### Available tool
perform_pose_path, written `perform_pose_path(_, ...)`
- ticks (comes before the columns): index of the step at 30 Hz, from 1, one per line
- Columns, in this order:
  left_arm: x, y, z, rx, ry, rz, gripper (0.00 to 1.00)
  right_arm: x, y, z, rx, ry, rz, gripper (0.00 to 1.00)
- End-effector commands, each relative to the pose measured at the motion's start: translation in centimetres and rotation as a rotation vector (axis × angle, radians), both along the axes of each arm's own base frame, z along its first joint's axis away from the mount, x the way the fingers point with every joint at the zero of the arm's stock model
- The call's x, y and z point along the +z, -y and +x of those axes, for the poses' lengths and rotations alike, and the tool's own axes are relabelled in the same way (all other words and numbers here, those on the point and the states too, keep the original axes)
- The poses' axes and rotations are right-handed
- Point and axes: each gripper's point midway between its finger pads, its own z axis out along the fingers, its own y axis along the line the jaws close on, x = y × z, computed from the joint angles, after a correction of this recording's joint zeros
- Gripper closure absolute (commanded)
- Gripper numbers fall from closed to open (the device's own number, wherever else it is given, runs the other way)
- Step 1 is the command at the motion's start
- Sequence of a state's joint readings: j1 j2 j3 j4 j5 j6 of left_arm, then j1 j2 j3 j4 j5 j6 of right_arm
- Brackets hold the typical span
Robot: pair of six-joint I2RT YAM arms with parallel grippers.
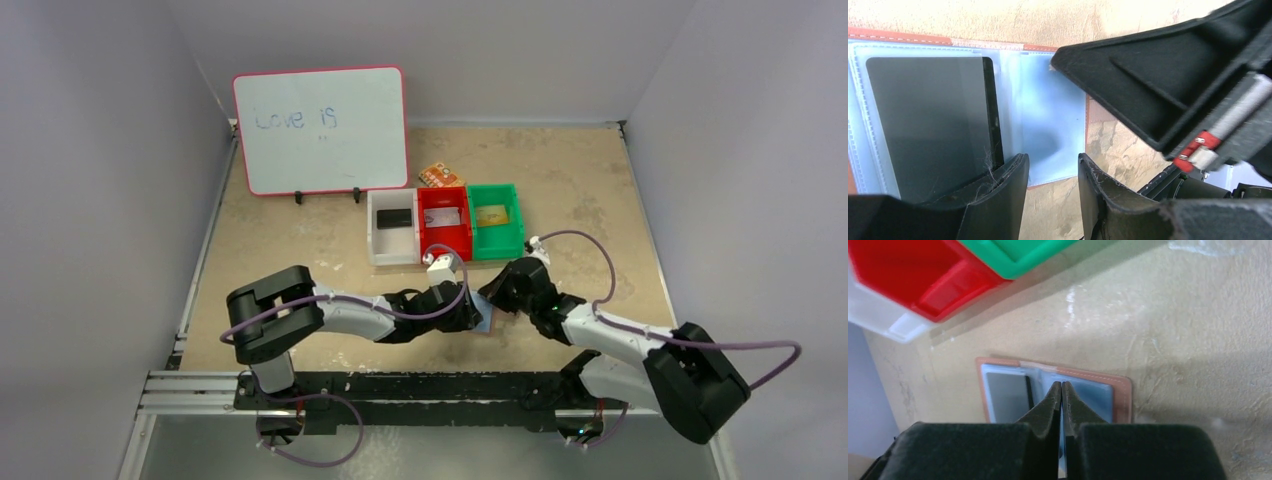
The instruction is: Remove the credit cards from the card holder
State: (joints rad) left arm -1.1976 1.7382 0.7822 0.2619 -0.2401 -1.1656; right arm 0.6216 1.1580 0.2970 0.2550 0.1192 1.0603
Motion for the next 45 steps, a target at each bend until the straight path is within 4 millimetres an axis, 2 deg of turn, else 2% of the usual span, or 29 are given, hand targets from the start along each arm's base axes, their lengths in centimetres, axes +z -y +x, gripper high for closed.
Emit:
perform_pose_path(1, -0.8, -1.5, -0.8, -0.024, 0.004, 0.104, 0.58, 2.8, -0.5, 0.1, 0.106, 0.113, -0.007, 0.97)
perform_pose_path(3, -0.3, -1.4, -0.6, -0.026, 0.021, 0.102, 0.58, 3.6, -0.9, 0.0, 0.151, 0.147, 0.000, 0.96)
perform_pose_path(5, 0.1, -1.6, -0.4, -0.022, 0.036, 0.109, 0.57, 3.4, -1.2, -0.4, 0.178, 0.137, 0.008, 0.95)
perform_pose_path(12, 2.2, -2.2, 0.2, -0.002, 0.091, 0.101, 0.55, 0.0, -1.9, -1.8, 0.246, 0.039, 0.004, 0.95)
perform_pose_path(15, 3.5, -2.6, 0.7, 0.015, 0.119, 0.101, 0.53, -0.9, -2.0, -1.7, 0.244, 0.003, -0.012, 0.95)
perform_pose_path(21, 5.4, -4.9, 1.9, 0.087, 0.183, 0.171, 0.50, 0.4, -3.1, -0.9, 0.278, 0.045, 0.015, 0.93)
perform_pose_path(24, 5.5, -6.8, 2.9, 0.145, 0.207, 0.242, 0.48, 1.5, -3.4, -0.6, 0.285, 0.074, 0.031, 0.92)
perform_pose_path(28, 4.6, -8.4, 3.9, 0.159, 0.176, 0.294, 0.47, 2.7, -3.4, -0.8, 0.281, 0.111, 0.066, 0.86)
perform_pose_path(34, 3.6, -8.8, 4.8, 0.124, 0.162, 0.339, 0.47, 4.2, -5.0, -2.0, 0.344, 0.155, 0.201, 0.80)
perform_pose_path(38, 3.0, -9.3, 5.4, 0.110, 0.147, 0.363, 0.49, 3.9, -5.8, -2.1, 0.364, 0.136, 0.235, 0.79)
perform_pose_path(45, 3.3, -8.5, 5.7, 0.051, 0.169, 0.363, 0.50, 1.5, -5.9, -2.6, 0.339, 0.050, 0.255, 0.79)
